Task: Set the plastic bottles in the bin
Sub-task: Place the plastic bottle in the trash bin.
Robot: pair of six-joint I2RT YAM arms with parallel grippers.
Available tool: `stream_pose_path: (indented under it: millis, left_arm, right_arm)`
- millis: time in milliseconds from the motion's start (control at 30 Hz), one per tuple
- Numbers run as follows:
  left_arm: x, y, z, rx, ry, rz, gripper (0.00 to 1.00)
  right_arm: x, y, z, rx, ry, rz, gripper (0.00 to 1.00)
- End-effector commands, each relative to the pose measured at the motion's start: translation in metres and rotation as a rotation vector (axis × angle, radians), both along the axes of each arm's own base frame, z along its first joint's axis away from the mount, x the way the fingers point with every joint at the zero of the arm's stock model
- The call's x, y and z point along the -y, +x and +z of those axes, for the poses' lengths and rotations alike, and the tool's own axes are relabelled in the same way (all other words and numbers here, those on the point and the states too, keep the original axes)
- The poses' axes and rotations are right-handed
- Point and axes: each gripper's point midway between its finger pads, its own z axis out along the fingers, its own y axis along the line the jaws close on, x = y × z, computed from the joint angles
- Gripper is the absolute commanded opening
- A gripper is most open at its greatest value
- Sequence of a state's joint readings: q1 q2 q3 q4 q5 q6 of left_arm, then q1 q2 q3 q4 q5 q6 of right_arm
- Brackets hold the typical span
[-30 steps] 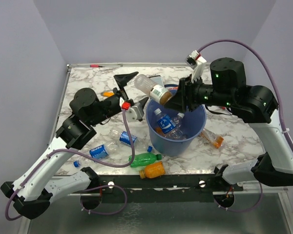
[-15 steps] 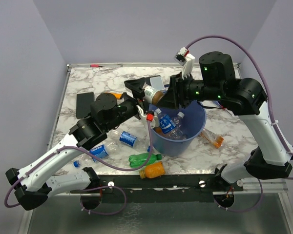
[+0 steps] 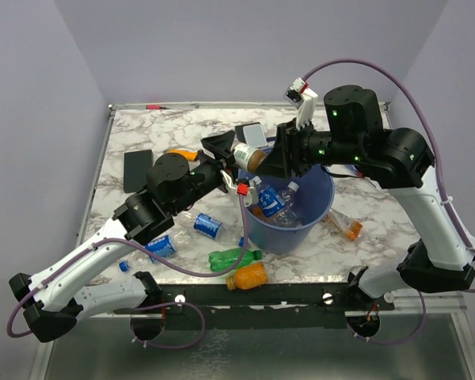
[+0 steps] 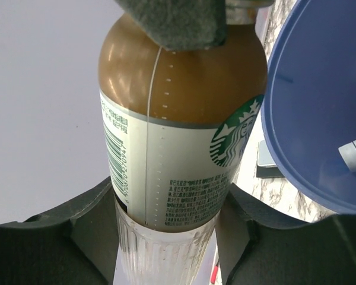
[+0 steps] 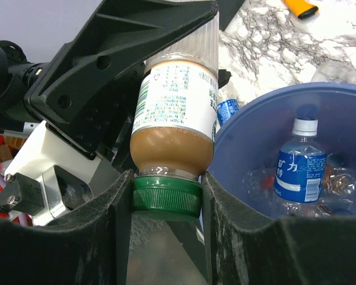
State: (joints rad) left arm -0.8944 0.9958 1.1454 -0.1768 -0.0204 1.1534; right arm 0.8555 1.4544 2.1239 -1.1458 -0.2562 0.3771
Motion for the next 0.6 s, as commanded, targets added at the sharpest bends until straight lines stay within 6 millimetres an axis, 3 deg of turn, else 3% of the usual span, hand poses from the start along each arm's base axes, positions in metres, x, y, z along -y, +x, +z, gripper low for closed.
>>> stream_pose_path:
  millis: [0,100,433,500,567]
  left_arm:
    - [-0.002,-0.002,0.000,-0.040,-0.049,0.014,0.52]
    - [-0.002,-0.002,0.005,-0.064,-0.086,0.017,0.49]
    - [-0.005,0.000,0.010,-0.123,-0.177,0.050,0.23]
    - [-0.005,0.000,0.009,-0.126,-0.189,0.048,0.22]
    - [-0.005,-0.002,0.010,-0.131,-0.210,0.041,0.22]
  right_arm:
    - [0.003,-0.010,0.022,0.044,0.077,0.024,0.02]
    - [0.003,-0.013,0.027,0.046,0.100,0.034,0.13]
    - [0.002,-0.014,0.031,0.050,0.128,0.033,0.18]
    - [0.001,-0.014,0.033,0.051,0.137,0.036,0.32]
    - [0.000,-0.015,0.036,0.055,0.149,0.038,0.53]
